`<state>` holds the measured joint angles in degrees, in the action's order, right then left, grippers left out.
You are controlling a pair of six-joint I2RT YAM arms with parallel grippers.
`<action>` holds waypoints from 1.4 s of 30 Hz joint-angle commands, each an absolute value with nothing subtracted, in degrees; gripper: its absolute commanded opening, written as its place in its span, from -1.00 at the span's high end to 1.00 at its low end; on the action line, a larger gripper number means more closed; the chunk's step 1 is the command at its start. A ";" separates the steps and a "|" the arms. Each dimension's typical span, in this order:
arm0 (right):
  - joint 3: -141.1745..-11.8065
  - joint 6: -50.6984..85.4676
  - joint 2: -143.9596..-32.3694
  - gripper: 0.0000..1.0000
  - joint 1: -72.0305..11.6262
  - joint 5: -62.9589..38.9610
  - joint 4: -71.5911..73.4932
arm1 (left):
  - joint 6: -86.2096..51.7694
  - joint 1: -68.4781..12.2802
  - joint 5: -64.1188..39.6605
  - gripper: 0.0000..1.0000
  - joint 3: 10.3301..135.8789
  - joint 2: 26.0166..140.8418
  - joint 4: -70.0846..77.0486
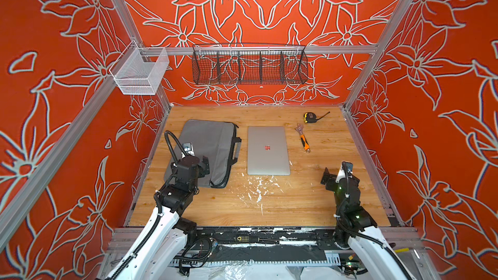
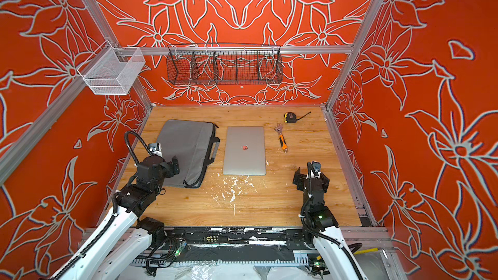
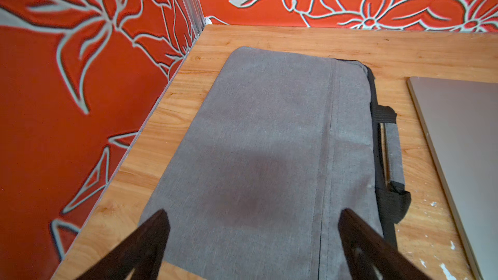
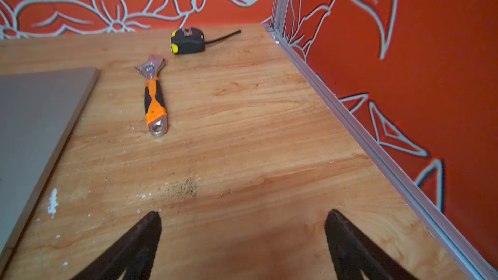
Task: Open the zippered laptop bag and take out the laptop
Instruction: Reset both arms
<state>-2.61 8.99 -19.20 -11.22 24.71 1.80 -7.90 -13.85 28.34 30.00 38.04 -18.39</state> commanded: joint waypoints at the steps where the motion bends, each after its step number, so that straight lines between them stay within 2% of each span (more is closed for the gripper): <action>1: -0.38 7.84 -15.24 -0.95 -11.16 27.06 11.05 | -9.41 -13.54 29.95 -0.94 27.42 37.00 -13.26; 4: 0.79 7.76 -13.65 -0.95 -10.88 26.85 12.35 | -9.89 -13.54 30.50 -0.94 25.18 37.54 -10.51; 9: 0.12 7.40 -18.44 -0.95 -10.52 25.37 15.51 | -10.12 -13.53 32.28 -0.94 22.56 40.61 -5.72; 13: -1.18 7.45 -25.54 -0.95 -10.33 25.43 19.35 | -10.13 -13.54 34.56 -0.94 20.03 40.70 -0.63; 18: -1.94 4.16 -35.07 -0.95 -9.77 23.01 28.38 | -11.64 -13.54 33.71 -0.94 13.89 35.57 6.24; 24: -6.70 2.75 -53.14 -0.95 -7.42 18.73 38.60 | -12.15 -13.53 32.88 -0.94 10.04 32.15 8.17; 35: -10.35 -0.47 -77.59 -0.95 -4.83 12.34 57.56 | -9.52 -13.37 30.75 -0.94 12.08 43.24 13.86; 38: -10.43 -0.62 -80.24 -0.95 -4.79 12.35 60.55 | -8.56 -12.89 30.19 -0.94 13.30 47.01 15.48; 42: -12.66 -0.33 -80.11 -0.95 -4.70 12.39 55.79 | -7.01 -11.38 28.57 -0.94 15.05 51.57 17.36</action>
<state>-10.61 0.82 -79.70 -5.04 13.43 53.98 -8.62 -12.62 29.87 13.39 49.63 13.41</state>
